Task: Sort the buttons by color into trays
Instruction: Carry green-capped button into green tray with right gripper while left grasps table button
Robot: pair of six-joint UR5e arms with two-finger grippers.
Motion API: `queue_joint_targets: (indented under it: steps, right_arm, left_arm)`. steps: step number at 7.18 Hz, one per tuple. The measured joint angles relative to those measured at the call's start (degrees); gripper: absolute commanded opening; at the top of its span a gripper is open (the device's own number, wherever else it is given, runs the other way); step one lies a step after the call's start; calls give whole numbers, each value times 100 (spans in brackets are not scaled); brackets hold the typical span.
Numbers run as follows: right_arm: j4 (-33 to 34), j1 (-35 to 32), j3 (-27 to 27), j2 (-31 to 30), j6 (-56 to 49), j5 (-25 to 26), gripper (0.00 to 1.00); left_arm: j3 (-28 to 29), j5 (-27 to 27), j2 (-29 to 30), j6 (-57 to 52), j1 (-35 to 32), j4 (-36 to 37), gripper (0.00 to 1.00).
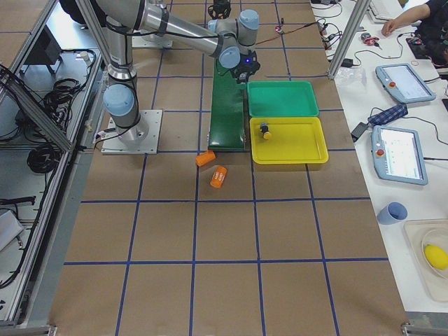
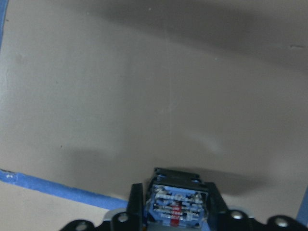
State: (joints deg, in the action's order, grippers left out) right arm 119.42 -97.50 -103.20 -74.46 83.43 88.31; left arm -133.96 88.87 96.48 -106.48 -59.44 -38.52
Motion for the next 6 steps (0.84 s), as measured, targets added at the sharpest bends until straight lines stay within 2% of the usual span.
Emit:
queue_joint_targets:
  steps: [2,4,5,6]
  right_arm:
    - [56,171,569,458,-349,-1,0]
    - [129,207,1117,1060,-415,3,0]
    - [230,210,1259,1341,-431,10,7]
    - [320,213,1306,1539,-438,16,99]
  left_arm:
    - [154,-82,-269,91,-324,-253,0]
    - [738,-306,-486,574,-1277,-981,0]
    - [1081,-476,-505,853,-1741,-1407,0]
    - [1282,-568,-475,1188,-2130,-1636,0]
